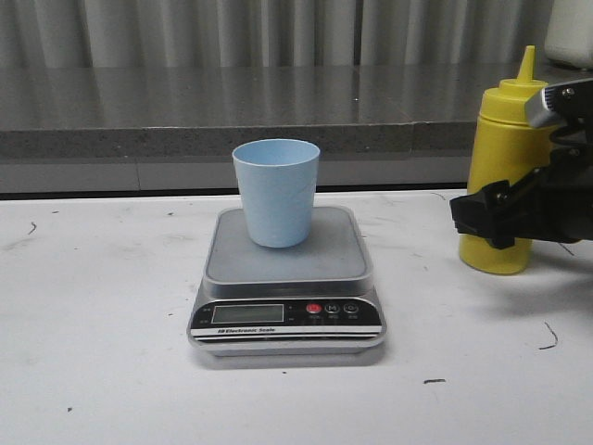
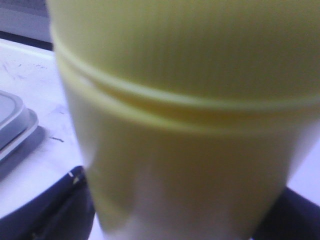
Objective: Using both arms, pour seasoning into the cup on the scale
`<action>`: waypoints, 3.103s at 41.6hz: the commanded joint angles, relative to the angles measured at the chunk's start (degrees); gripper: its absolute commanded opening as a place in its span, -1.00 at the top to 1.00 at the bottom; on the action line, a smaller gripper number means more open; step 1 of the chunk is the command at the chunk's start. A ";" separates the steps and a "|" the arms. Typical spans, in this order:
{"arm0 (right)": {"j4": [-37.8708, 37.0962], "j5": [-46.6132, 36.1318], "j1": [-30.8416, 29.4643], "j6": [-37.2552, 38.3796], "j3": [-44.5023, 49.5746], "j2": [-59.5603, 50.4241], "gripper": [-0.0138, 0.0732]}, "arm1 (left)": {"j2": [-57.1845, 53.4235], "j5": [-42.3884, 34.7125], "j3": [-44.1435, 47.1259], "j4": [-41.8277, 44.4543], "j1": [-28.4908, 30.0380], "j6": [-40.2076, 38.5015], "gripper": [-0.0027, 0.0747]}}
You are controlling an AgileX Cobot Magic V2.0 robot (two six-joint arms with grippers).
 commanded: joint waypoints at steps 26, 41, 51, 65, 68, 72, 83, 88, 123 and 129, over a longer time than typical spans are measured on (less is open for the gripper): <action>3.83 58.62 9.92 17.58 1.86 -31.24 -0.68 | 0.29 -4.49 -1.52 0.05 -0.20 -0.50 -0.12; 6.90 96.49 20.62 16.60 -9.02 -52.88 -0.68 | 0.29 -4.49 -1.52 0.05 -0.20 -0.50 -0.12; 14.79 100.79 20.62 8.82 -8.96 -67.04 -0.68 | 0.29 -4.49 -1.52 0.05 -0.20 -0.50 -0.12; 15.11 109.44 20.62 6.98 -8.96 -79.92 -0.68 | 0.29 -4.49 -1.52 0.05 -0.20 -0.50 -0.12; 14.28 111.40 20.62 7.03 -8.96 -81.21 -0.68 | 0.29 -4.49 -1.52 0.05 -0.20 -0.50 -0.12; 14.28 111.93 20.62 7.03 -8.96 -81.82 -0.68 | 0.29 -4.49 -1.52 0.05 -0.20 -0.50 -0.12; 14.28 110.94 20.62 7.03 -8.96 -81.83 -0.67 | 0.29 -4.49 -1.52 0.05 -0.20 -0.50 -0.12; 14.28 110.77 20.62 7.03 -8.96 -81.83 -0.54 | 0.29 -4.49 -1.52 0.05 -0.20 -0.50 -0.12; 14.28 111.43 20.62 7.03 -8.96 -81.62 0.96 | 0.29 -4.43 -1.40 -6.32 -0.20 7.19 0.98; 14.28 111.80 20.62 7.03 -8.96 -81.62 0.96 | 0.29 -4.43 -1.40 -6.32 -0.20 7.19 0.98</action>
